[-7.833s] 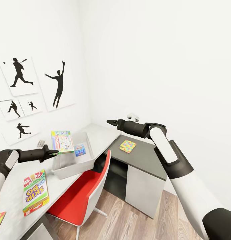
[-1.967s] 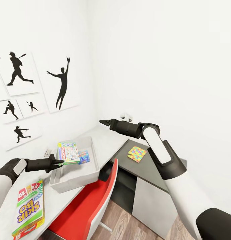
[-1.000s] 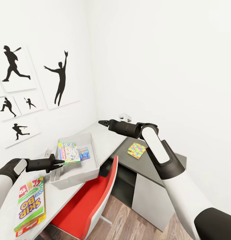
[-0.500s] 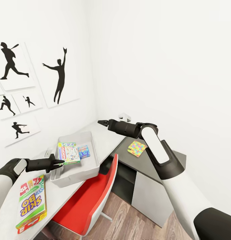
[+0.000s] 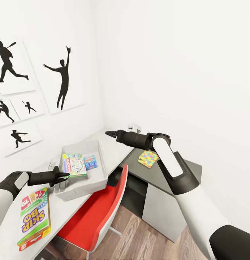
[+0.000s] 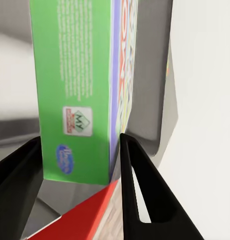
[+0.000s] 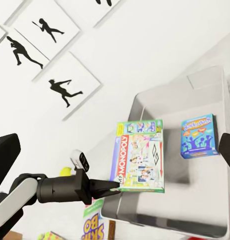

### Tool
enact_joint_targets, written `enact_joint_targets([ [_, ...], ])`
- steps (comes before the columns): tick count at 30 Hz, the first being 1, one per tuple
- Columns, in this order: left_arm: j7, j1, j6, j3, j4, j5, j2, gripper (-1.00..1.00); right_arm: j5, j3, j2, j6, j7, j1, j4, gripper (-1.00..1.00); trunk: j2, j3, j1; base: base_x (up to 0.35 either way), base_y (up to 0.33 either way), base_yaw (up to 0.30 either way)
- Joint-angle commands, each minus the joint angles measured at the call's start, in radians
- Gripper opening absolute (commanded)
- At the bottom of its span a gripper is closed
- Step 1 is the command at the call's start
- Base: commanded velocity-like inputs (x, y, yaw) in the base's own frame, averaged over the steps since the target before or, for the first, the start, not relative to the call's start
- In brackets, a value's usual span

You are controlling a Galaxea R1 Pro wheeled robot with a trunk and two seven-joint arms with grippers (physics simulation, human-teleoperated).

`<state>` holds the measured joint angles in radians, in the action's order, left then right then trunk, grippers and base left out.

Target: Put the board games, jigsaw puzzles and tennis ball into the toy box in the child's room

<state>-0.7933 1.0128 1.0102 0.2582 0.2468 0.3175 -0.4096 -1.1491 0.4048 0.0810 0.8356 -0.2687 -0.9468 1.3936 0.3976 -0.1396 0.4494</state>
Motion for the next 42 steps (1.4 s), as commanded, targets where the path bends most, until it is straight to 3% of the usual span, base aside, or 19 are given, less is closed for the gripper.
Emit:
enact_joint_targets([
  [1,-0.005,0.001,0.003,0.005,0.0,-0.006,0.0,-1.0,-0.011,0.0,0.0,0.003,-0.01,-0.001,0.001,1.0,0.002,-0.004,0.001,0.0,0.0,0.0],
  [11,-0.006,0.001,0.001,0.006,0.005,-0.006,-0.002,-1.0,-0.008,0.0,0.019,0.025,-0.01,-0.001,0.001,1.0,0.002,-0.02,0.001,0.0,0.0,0.0],
  [24,-0.006,0.001,-0.056,0.004,0.009,-0.009,-0.006,-1.0,-0.008,0.0,0.02,0.031,-0.01,-0.001,0.001,1.0,0.002,-0.042,0.001,0.0,0.0,0.0],
  [42,-0.006,0.001,-0.064,0.004,0.009,-0.009,-0.006,-1.0,-0.009,0.0,0.02,0.032,-0.007,-0.001,0.001,1.0,0.002,-0.072,0.001,0.0,0.0,0.0],
])
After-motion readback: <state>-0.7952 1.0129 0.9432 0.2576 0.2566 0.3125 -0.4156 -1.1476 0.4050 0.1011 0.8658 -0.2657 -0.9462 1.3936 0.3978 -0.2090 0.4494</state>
